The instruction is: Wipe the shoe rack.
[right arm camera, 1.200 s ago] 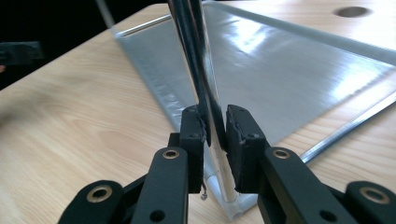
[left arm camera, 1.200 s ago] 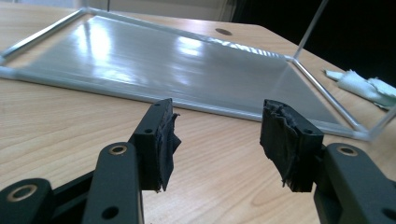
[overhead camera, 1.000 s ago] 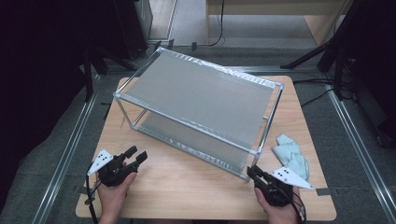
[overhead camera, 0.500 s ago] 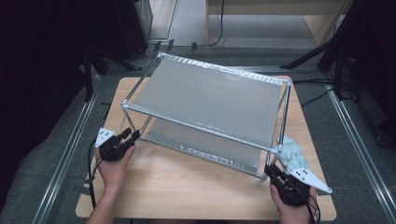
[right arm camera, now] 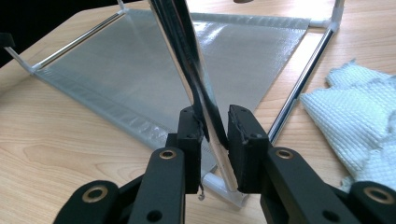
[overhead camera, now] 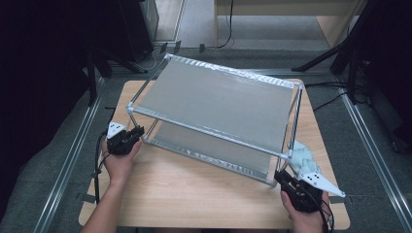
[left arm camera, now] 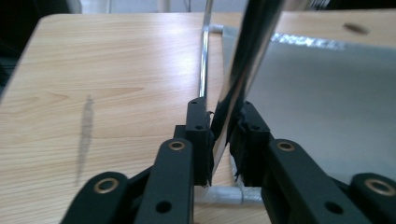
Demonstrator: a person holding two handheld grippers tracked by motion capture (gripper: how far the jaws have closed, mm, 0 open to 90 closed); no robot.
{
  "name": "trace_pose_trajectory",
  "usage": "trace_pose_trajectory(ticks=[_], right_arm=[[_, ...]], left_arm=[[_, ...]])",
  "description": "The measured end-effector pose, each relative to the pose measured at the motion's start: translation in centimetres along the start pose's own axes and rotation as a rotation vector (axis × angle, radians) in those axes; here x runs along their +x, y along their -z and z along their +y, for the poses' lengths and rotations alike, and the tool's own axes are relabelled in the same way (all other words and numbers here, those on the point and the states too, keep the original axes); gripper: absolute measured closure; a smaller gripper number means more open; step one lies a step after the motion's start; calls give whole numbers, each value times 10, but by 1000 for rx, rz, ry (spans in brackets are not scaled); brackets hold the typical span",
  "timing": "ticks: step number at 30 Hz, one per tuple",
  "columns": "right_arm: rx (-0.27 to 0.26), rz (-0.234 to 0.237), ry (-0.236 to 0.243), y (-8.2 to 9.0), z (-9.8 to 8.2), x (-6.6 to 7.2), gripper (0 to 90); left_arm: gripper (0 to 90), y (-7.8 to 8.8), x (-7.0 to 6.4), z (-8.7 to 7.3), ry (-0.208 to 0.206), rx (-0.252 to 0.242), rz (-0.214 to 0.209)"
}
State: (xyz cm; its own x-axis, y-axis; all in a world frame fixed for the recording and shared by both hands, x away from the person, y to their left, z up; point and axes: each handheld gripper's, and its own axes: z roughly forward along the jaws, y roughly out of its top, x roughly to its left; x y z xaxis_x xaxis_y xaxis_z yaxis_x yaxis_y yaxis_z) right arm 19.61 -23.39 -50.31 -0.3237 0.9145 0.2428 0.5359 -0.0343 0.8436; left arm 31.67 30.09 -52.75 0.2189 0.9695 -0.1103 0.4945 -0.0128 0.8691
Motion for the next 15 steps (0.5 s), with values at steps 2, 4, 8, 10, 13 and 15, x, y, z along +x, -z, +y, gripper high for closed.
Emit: trace_pose_trajectory(ticks=[2, 4, 8, 10, 13, 15], right_arm=[[2, -2, 4, -2, 1, 1, 755], [2, -3, 2, -4, 3, 1, 753], [12, -16, -7, -11, 10, 2, 753], [14, -14, 3, -15, 15, 4, 758], [10, -34, 15, -22, 24, 5, 765], [12, -51, 21, -27, 29, 3, 768]], left_arm=[[797, 7, 2, -4, 22, -1, 2], [795, 15, 3, -8, 31, 2, 0], [794, 38, 8, -19, 41, 4, -1], [791, 54, 10, -24, 55, 3, -7], [788, 74, 8, -32, 64, 5, -21], [786, 86, 4, -39, 67, 5, -33]])
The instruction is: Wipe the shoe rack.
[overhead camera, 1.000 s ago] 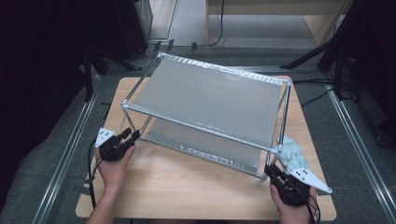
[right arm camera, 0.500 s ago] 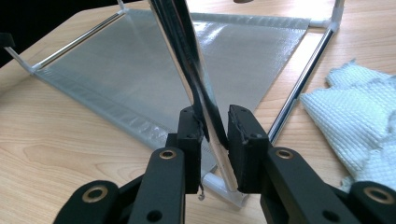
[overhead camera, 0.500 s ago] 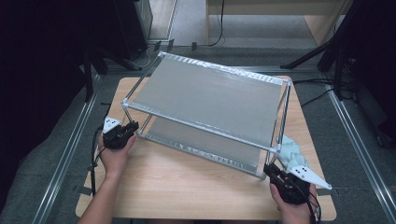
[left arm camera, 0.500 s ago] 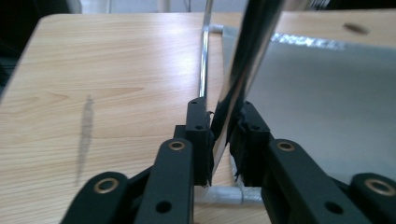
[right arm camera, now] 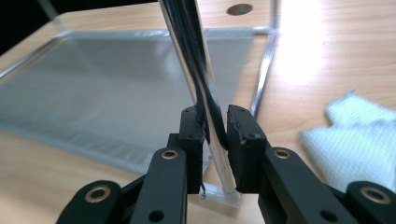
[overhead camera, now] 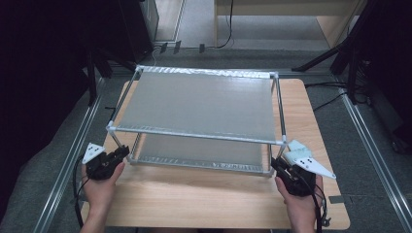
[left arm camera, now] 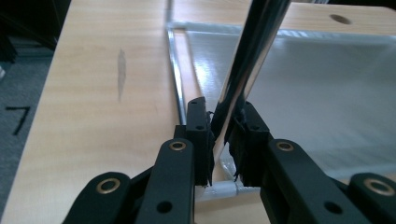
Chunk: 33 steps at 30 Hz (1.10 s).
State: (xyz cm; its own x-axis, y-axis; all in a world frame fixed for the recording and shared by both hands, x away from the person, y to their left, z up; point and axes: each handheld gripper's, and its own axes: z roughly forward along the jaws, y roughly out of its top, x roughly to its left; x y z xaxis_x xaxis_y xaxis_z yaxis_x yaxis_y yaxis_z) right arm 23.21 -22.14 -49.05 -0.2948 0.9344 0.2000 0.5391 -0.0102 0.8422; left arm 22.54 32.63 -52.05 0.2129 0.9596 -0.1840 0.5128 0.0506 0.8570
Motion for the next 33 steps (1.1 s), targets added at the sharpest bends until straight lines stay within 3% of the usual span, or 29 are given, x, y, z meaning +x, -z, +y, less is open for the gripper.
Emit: trace_pose_trajectory(ticks=[8, 14, 18, 23, 26, 29, 33], right_arm=[[0, -53, -5, -23, 14, -16, 769], [-9, -56, -16, -29, 16, -25, 769], [-16, -90, 25, -29, 15, -26, 784], [-20, -86, 22, -28, 15, -31, 775], [-21, -90, 26, -27, 14, -37, 736], [-16, -82, 20, -24, 14, -40, 769], [-7, -73, 34, -21, 15, -42, 765]], left_arm=[[769, 38, -26, -37, 40, -6, -62], [776, 56, -40, -53, -25, -4, -108], [782, 61, -42, -57, -96, 4, -181], [764, 59, -36, -55, -85, -1, -263], [725, 62, -33, -51, -81, -31, -319], [726, 63, -35, -50, -103, -43, -332], [785, 64, -40, -49, -153, -37, -318]])
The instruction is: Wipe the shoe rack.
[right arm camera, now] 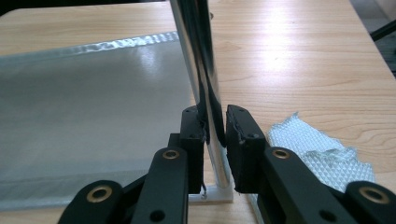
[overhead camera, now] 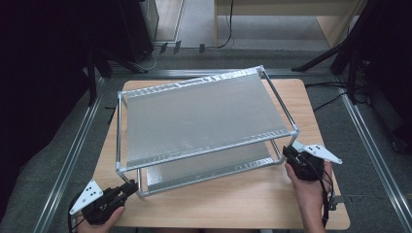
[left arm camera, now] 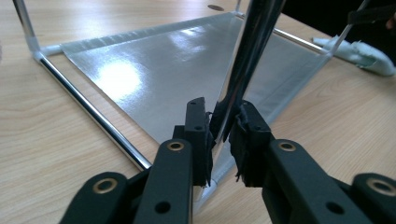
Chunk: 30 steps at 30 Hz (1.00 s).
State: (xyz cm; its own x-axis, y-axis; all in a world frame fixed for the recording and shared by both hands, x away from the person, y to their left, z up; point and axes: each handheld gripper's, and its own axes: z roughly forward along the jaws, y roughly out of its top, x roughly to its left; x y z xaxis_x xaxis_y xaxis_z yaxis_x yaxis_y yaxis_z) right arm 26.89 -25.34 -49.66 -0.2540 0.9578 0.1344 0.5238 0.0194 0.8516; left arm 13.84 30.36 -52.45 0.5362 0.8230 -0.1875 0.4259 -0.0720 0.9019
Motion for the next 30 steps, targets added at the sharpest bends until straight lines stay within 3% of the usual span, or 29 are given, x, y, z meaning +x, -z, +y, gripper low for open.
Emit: trace_pose_trajectory(ticks=[2, 4, 6, 8, 10, 14, 16, 19, 22, 23, 24, 26, 27, 29, 30], right_arm=[[-17, 65, -25, 9, 2, -9, 684], [-37, 96, -34, 21, 5, -18, 581], [-28, 85, -47, 32, 5, -27, 553], [-7, 52, -57, 38, 2, -34, 552], [17, 50, -77, 39, -5, -42, 535], [147, -84, -65, 24, -21, -53, 532], [235, -168, -54, 14, -32, -55, 585], [274, -204, -58, 10, -41, -49, 636], [295, -162, -56, 12, -42, -37, 621], [295, -119, -60, 11, -42, -32, 598], [279, -45, -53, 12, -42, -26, 578], [201, 63, -45, 16, -40, -20, 554], [169, 92, -51, 18, -38, -19, 539], [101, 88, -37, 25, -33, -22, 514], [85, 53, -29, 28, -32, -26, 499]], left_arm=[[788, 0, 0, 0, -11, 6, -6], [774, 1, 3, -1, 28, -6, -22], [696, 0, 5, -1, 65, -17, -23], [684, 0, 5, -1, 65, -27, -21], [706, -1, 5, 0, 57, -32, -23], [760, -3, 1, 0, 48, -26, 12], [768, -3, 1, 0, 53, -27, 13], [772, -3, 0, 1, 46, -23, 18], [769, -3, 2, 1, 50, -26, 3], [762, -4, 3, 1, 63, -30, 1], [740, -4, 4, 1, 73, -34, 2], [683, -5, 6, 1, 92, -43, 11], [683, -5, 6, 1, 96, -46, 11], [689, -4, 7, 1, 98, -51, 6], [700, -4, 7, 1, 97, -51, 2]])
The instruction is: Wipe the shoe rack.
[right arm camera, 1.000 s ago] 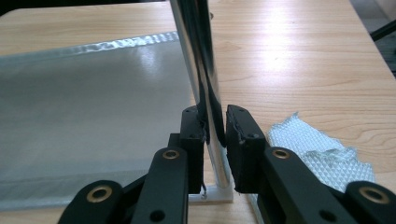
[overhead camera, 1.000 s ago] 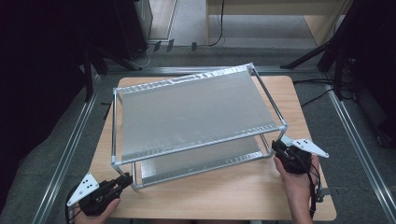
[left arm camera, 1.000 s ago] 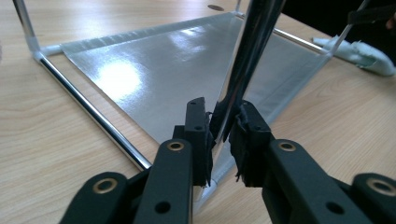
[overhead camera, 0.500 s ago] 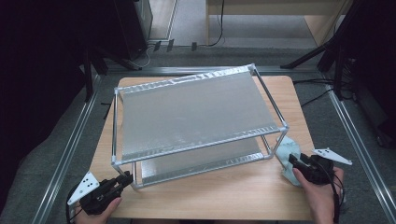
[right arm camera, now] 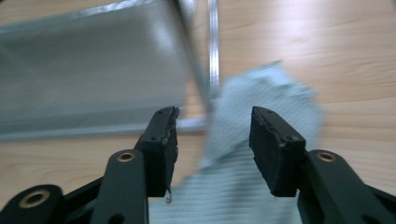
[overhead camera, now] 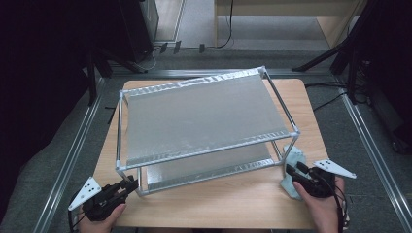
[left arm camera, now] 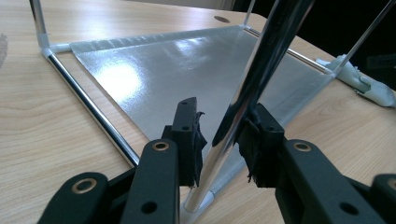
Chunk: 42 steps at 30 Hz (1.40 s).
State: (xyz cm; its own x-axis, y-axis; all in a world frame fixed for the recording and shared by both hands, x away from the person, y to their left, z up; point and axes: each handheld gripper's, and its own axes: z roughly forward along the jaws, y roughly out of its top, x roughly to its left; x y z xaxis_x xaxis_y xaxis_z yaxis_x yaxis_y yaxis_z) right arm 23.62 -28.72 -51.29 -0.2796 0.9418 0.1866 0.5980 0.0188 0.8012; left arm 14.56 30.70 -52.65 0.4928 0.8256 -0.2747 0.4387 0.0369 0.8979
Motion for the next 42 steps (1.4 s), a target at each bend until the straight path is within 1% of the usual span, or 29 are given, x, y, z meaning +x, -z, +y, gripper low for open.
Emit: trace_pose_trajectory(ticks=[1, 2, 3, 4, 6, 8, 9, 11, 13, 14, 16, 18, 19, 20, 21, 22, 23, 26, 27, 28, 29, 31, 32, 34, 37, 38, 40, 41, 42], right_arm=[[2, -22, 4, 1, 0, -4, 491], [29, -54, -11, 2, -2, -11, 484], [60, -71, -24, 1, -4, -17, 479], [92, -75, -33, 0, -7, -21, 483], [146, -63, -34, -4, -16, -22, 506], [170, -38, -21, -7, -22, -17, 518], [174, -40, 2, -9, -23, -12, 522], [177, -24, 24, -10, -22, 0, 523], [177, 23, 43, -11, -21, 12, 512], [178, 64, 59, -12, -21, 19, 506], [160, 82, 95, -10, -18, 25, 488], [110, 74, 121, -5, -15, 27, 460], [75, 48, 121, -2, -13, 25, 417], [56, 26, 122, -1, -12, 24, 378], [51, -3, 124, -2, -12, 23, 315], [56, -24, 131, -5, -13, 23, 267], [70, -26, 140, -10, -14, 24, 232], [103, -7, 181, -22, -16, 29, 166], [120, -31, 212, -25, -15, 32, 158], [131, -55, 222, -27, -15, 33, 155], [145, -80, 228, -30, -15, 33, 153], [187, -89, 206, -35, -18, 30, 151], [203, -78, 189, -37, -20, 27, 150], [190, -67, 171, -35, -21, 24, 192], [190, -102, 164, -32, -21, 25, 285], [188, -107, 163, -31, -21, 26, 346], [176, -126, 145, -29, -21, 25, 594], [169, -127, 133, -27, -21, 22, 681], [168, -122, 121, -26, -21, 20, 741]], left_arm=[[716, 0, 0, 0, -4, -1, -5], [730, 0, -1, 0, -5, -2, -6], [743, 0, -1, 0, -6, -2, -8], [750, 0, -1, 0, -6, -1, -9], [754, 0, -1, 0, -3, -1, -10], [754, 0, -1, 1, -2, -1, -10], [754, 0, -1, 1, -4, -1, -8], [756, 0, -1, 1, -5, -2, -6], [756, 0, -1, 1, -5, -3, -8], [755, 0, -1, 1, -5, -3, -9], [755, 0, -1, 1, -4, -4, -12], [753, -1, 0, 1, 2, -5, -16], [751, -1, 0, 1, 2, -4, -17], [750, -1, 0, 1, 4, -5, -18], [748, -1, 0, 1, 5, -6, -18], [748, -1, 0, 1, 3, -5, -17], [748, -1, 0, 1, 2, -4, -16], [744, -1, -1, 1, 5, -8, -12], [746, -1, -1, 0, 6, -9, -12], [747, -2, -1, 0, 8, -10, -13], [746, -2, -1, 0, 10, -10, -14], [745, -3, 0, 0, 14, -9, -19], [744, -3, 0, 0, 15, -9, -20], [744, -4, 1, 0, 30, -13, -33], [745, -5, 0, 0, 29, -12, -32], [748, -5, -1, 0, 22, -10, -29], [754, -5, -2, 0, 8, -6, -17], [757, -5, -3, 0, -1, -6, -10], [760, -5, -3, 1, -7, -3, -5]])
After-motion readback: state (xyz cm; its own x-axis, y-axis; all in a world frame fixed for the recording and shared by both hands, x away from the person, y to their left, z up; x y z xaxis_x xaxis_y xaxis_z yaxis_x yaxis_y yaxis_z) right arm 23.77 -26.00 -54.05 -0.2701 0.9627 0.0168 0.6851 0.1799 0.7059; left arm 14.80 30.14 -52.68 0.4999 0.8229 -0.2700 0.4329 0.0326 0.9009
